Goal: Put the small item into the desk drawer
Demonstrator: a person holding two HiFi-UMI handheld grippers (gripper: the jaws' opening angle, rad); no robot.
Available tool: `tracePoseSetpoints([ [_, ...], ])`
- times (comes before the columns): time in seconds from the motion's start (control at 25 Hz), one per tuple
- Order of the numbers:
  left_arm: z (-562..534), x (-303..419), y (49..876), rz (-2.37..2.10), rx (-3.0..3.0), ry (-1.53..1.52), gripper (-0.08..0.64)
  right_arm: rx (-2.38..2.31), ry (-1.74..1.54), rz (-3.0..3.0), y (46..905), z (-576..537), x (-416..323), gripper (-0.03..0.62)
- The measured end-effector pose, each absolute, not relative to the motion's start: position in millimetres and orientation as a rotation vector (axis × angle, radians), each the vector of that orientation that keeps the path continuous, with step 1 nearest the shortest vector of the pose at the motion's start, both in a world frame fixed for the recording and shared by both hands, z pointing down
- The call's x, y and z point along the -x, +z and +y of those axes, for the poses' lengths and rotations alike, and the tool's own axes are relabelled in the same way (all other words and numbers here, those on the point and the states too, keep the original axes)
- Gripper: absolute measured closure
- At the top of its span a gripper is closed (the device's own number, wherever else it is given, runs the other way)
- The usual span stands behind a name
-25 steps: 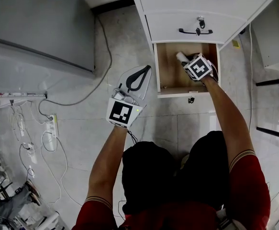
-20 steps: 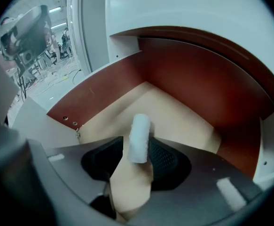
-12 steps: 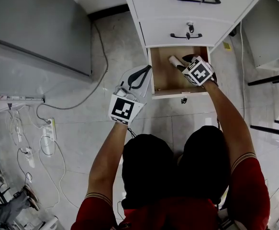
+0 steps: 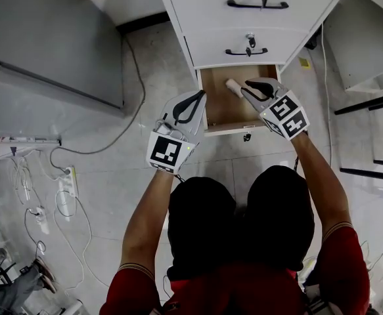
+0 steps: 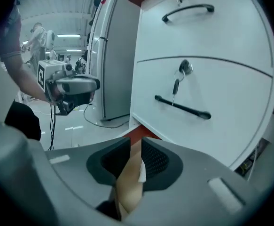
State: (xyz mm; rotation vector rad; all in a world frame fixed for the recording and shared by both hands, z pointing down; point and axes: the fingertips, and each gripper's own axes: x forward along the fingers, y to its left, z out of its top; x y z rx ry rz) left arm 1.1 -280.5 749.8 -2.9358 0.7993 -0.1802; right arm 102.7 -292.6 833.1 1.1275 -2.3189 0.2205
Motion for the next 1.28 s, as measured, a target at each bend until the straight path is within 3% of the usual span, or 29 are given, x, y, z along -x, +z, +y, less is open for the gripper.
tracePoseSetpoints([
  [0.32,-270.9,-0.2,726.8,0.803,2.946,-0.123,0.555,-1.214,0.184,-2.487,774.6,-268.5,-92.8,0.578],
  [0.88,-246.7,-0.8,638.5,0.811,2.962,-0.072,0.555,-1.248,0.067,-2.655,659.1,-228.9,-78.0,0.581],
  [1.28,-221.7,8.9,521.3,0.828,3.001,-0.112,0.555,-1.231,0.028,-2.699,526.9,-204.3,-57.8,0.581],
])
